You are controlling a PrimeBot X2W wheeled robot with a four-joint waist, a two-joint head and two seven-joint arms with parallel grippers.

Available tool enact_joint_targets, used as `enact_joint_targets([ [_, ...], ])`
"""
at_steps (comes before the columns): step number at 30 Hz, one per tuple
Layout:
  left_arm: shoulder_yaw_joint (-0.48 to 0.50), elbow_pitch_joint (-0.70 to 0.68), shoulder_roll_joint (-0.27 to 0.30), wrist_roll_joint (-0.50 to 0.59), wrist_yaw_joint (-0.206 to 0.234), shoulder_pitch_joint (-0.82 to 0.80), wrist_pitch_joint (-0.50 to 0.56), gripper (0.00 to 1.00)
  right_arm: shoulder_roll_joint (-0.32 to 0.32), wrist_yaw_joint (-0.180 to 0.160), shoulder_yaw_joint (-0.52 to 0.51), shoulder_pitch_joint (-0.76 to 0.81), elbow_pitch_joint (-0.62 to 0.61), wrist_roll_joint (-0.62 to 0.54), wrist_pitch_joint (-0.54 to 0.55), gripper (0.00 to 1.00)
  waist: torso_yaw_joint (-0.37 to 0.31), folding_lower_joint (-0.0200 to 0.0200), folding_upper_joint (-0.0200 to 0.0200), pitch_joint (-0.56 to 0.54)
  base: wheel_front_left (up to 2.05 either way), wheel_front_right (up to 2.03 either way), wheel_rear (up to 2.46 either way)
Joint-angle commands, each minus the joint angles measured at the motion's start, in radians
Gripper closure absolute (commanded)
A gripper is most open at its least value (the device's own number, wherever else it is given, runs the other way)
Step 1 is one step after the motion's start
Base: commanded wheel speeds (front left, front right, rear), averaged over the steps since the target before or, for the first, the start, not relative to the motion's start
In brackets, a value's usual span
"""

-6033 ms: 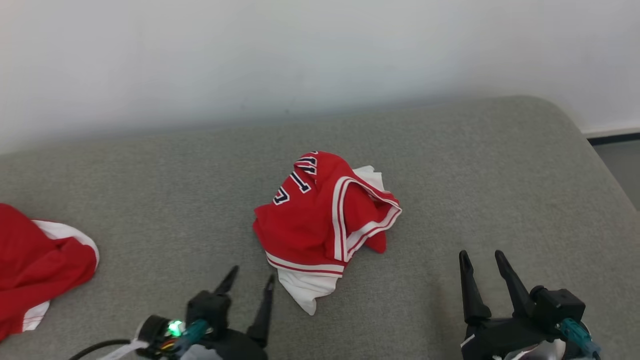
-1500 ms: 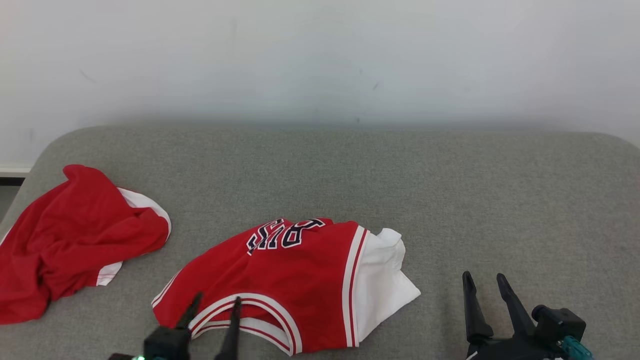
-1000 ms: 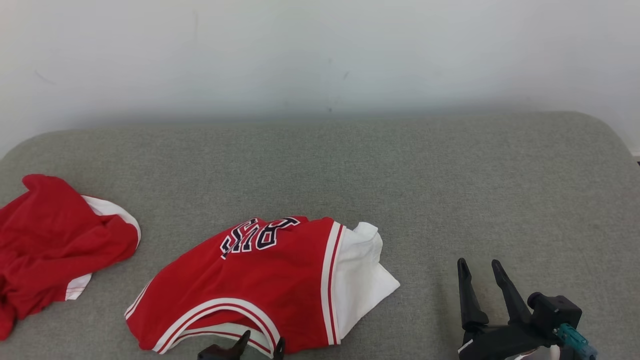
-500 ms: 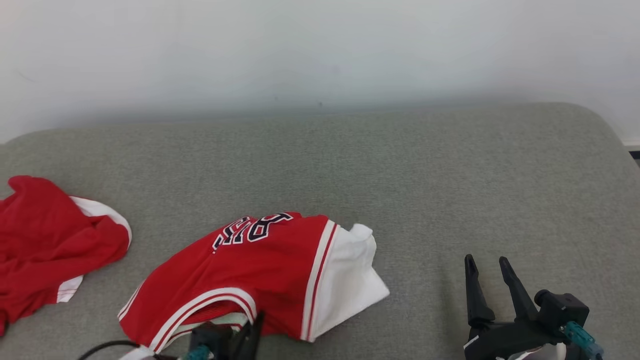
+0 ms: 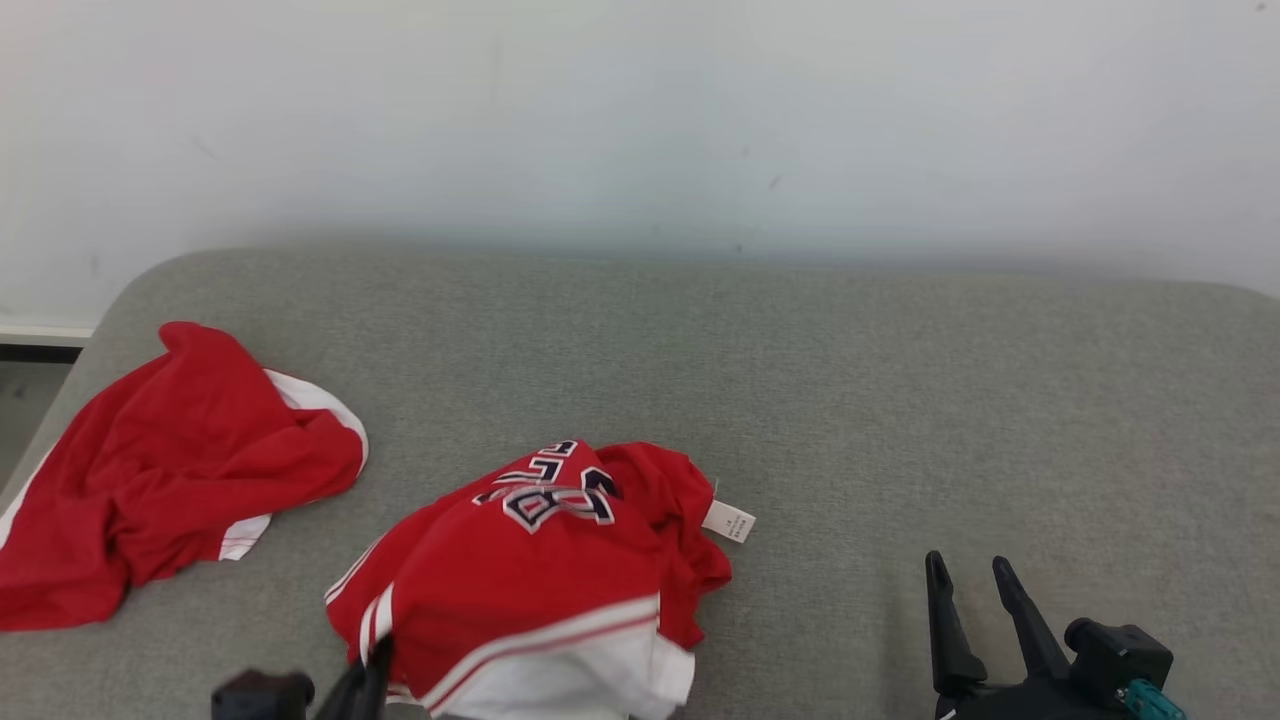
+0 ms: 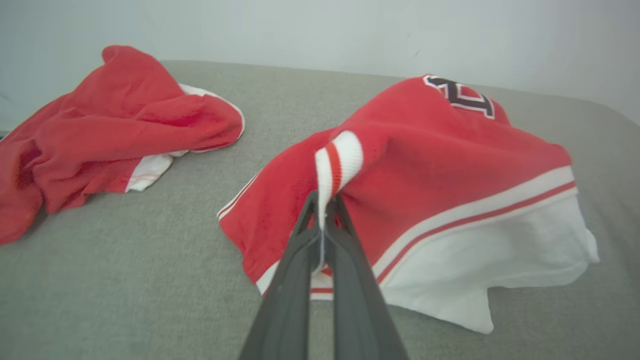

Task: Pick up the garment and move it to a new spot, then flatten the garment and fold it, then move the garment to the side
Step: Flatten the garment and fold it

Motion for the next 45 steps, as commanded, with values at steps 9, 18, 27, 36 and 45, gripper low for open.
enact_joint_targets([
  [9, -0.013, -0.017, 0.014, -0.014, 0.061, 0.132, 0.029, 0.65, -0.001, -0.002, 0.043, -0.006, 0.026, 0.006, -0.002, 0.00, 0.047, 0.0000, 0.0000, -0.017, 0.00, 0.00, 0.00],
  [18, 0.028, -0.029, -0.022, 0.017, 0.073, 0.079, -0.115, 0.00, -0.002, -0.002, 0.115, -0.052, 0.098, 0.021, -0.002, 0.00, 0.114, 0.0000, 0.0000, -0.022, 0.00, 0.00, 0.00],
  [27, 0.070, -0.023, 0.002, 0.104, 0.121, 0.065, -0.203, 0.00, -0.001, -0.002, 0.218, -0.167, 0.253, 0.059, 0.011, 0.00, 0.169, 0.0000, 0.0000, -0.023, 0.00, 0.00, 0.00],
  [36, 0.083, 0.013, 0.012, 0.156, 0.111, 0.048, -0.218, 0.00, -0.002, -0.002, 0.293, -0.291, 0.463, 0.061, 0.036, 0.00, 0.224, 0.0000, 0.0000, -0.017, 0.00, 0.00, 0.00],
  [45, 0.097, 0.057, 0.000, 0.164, 0.070, 0.051, -0.222, 0.00, -0.001, -0.002, 0.320, -0.381, 0.693, 0.050, 0.062, 0.00, 0.282, 0.0000, 0.0000, -0.014, 0.00, 0.00, 0.00],
])
